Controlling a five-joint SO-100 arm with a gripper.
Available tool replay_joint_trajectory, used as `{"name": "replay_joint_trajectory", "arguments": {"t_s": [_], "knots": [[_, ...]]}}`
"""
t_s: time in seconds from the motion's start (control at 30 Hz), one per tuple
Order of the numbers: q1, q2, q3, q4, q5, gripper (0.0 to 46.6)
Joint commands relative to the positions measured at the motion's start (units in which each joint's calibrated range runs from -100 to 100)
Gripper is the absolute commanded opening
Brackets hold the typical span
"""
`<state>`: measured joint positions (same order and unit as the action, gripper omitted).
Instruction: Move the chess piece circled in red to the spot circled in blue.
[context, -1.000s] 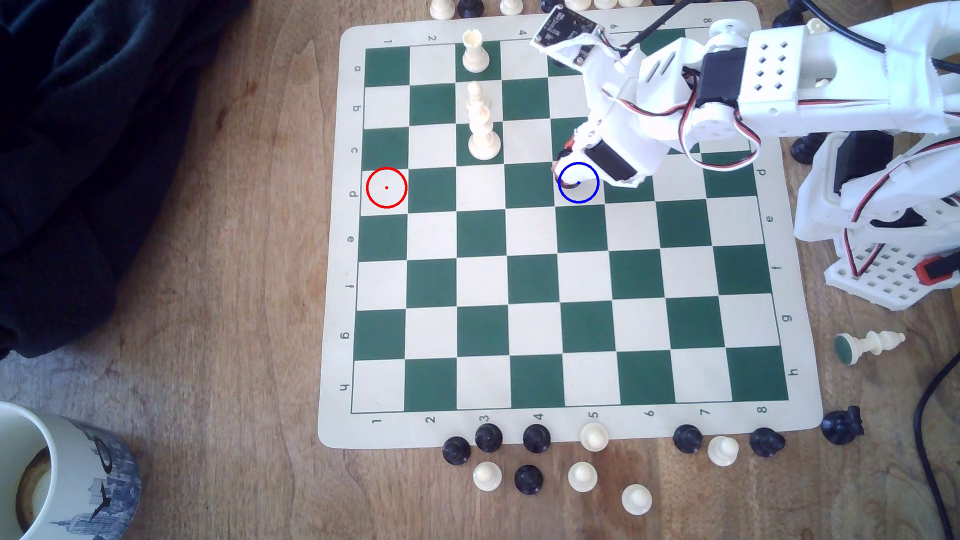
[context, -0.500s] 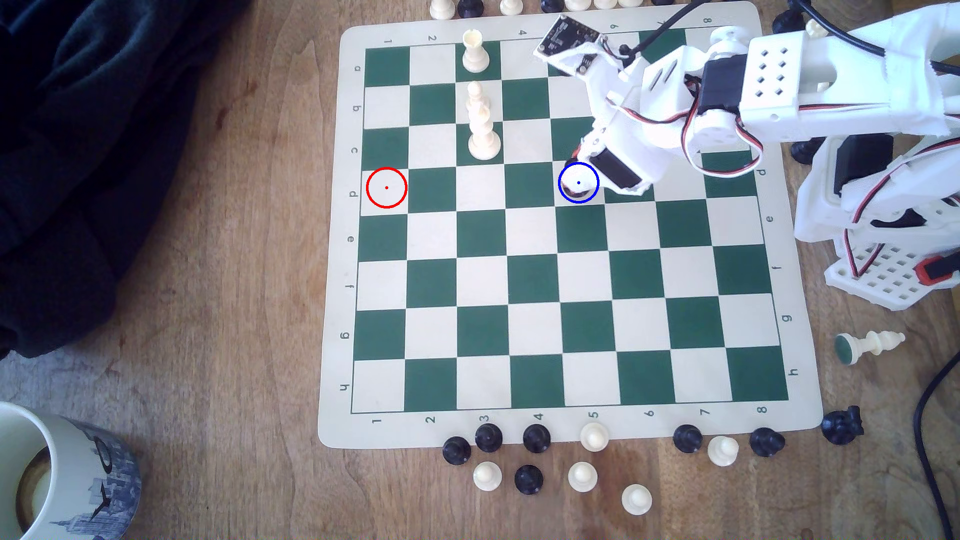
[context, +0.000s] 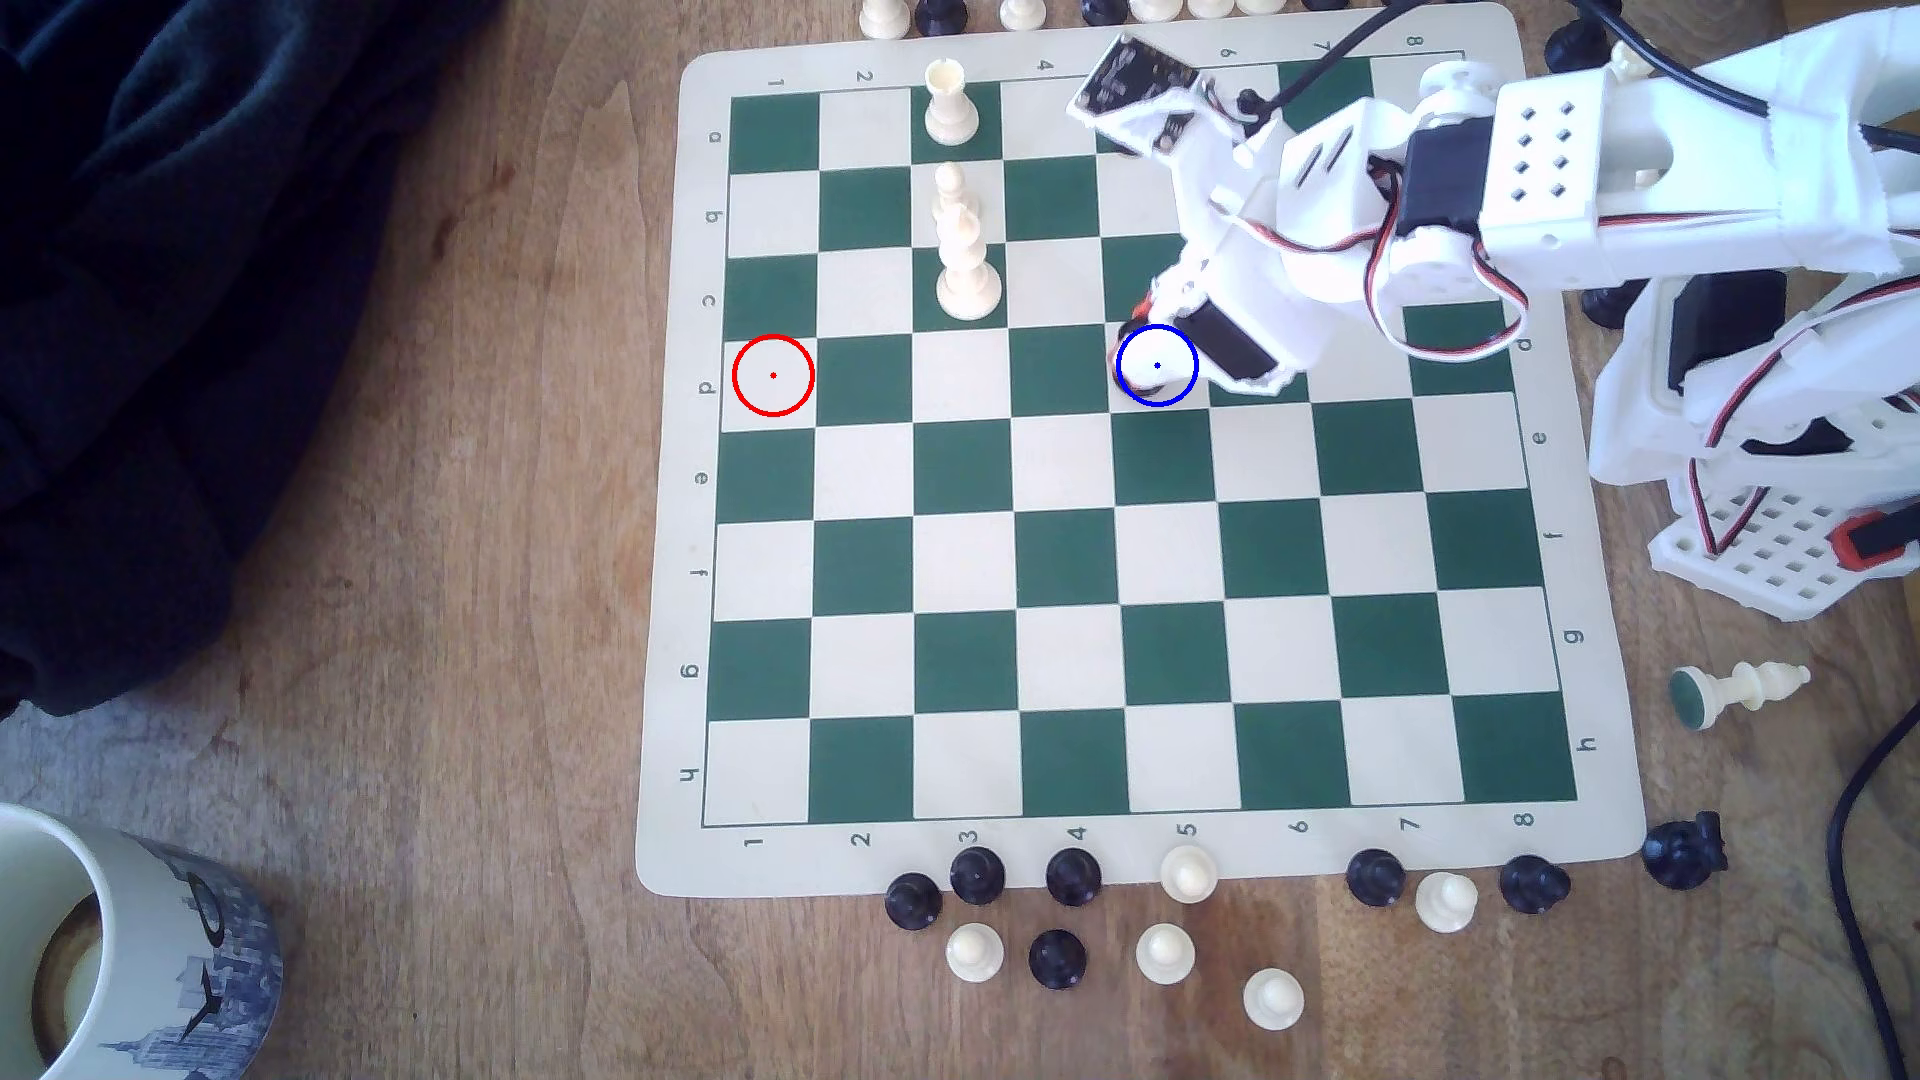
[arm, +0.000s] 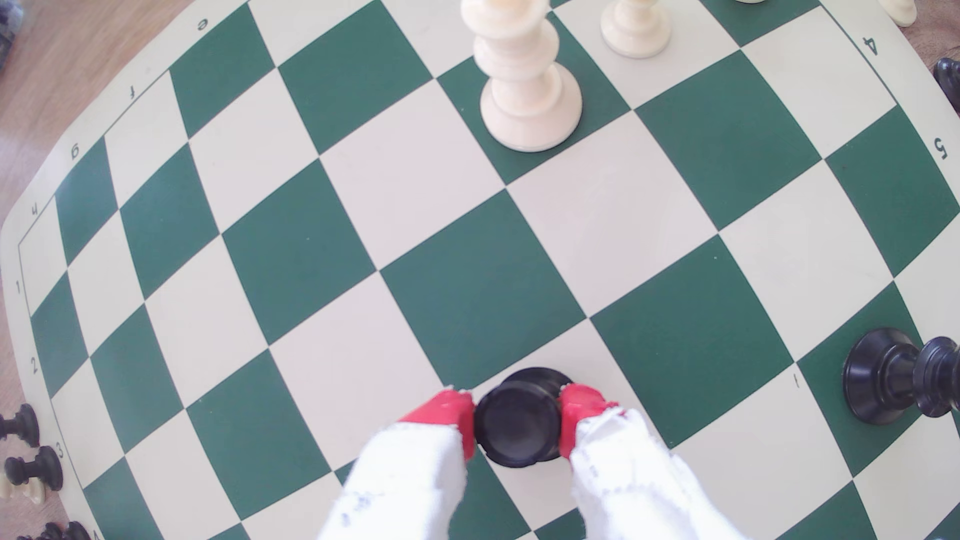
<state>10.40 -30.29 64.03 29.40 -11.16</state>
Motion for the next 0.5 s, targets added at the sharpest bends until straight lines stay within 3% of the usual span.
{"name": "replay_joint_trajectory", "arguments": {"t_s": [0.0,0.47], "knots": [[0.3,-0.9,-0.6,-0.6,0.2,0.2],[0.3,2.0,-0.1,-0.2,0.4,0.2]]}}
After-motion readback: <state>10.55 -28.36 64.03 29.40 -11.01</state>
